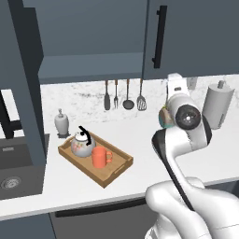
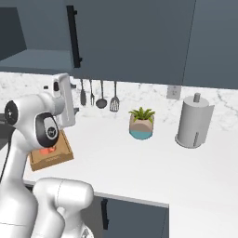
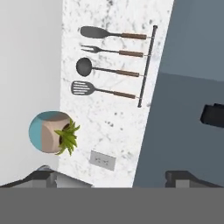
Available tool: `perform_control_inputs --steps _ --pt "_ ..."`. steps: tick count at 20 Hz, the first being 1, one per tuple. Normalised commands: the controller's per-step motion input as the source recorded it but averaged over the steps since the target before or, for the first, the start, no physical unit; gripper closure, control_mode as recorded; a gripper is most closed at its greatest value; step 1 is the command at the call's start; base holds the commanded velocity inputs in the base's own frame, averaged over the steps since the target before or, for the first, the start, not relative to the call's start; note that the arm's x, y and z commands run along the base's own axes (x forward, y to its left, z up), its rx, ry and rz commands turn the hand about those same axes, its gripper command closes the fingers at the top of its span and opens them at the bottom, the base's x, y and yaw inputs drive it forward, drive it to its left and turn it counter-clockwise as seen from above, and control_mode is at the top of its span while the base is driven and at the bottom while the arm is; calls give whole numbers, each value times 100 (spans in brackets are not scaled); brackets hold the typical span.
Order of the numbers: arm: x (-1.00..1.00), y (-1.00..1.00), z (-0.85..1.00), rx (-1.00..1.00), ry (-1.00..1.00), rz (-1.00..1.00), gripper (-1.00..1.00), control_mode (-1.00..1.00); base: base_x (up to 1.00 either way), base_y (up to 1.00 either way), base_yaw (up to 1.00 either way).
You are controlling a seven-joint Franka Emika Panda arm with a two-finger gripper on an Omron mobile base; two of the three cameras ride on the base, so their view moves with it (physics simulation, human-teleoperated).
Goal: Pick the kettle from the counter and place it on the tray. Then pick the mug from the cabinet and place it on the tray. Then close the cabinet doors.
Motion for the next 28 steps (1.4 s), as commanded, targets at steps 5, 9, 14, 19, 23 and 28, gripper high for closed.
perform_control_inputs --steps 5,9,14,19,23,28 --pt "-4 42 -33 -4 1 5 -100 -100 0 0 0" --pt "-14 53 -50 -13 0 7 -100 -100 0 0 0" --pt "-2 64 -40 -15 2 2 -100 -100 0 0 0" --pt "-6 43 -32 -6 2 -5 -100 -100 0 0 0" --pt "-11 60 -16 -4 -3 -12 -100 -100 0 0 0" --pt "-51 55 0 0 -7 -15 -100 -100 0 0 0"
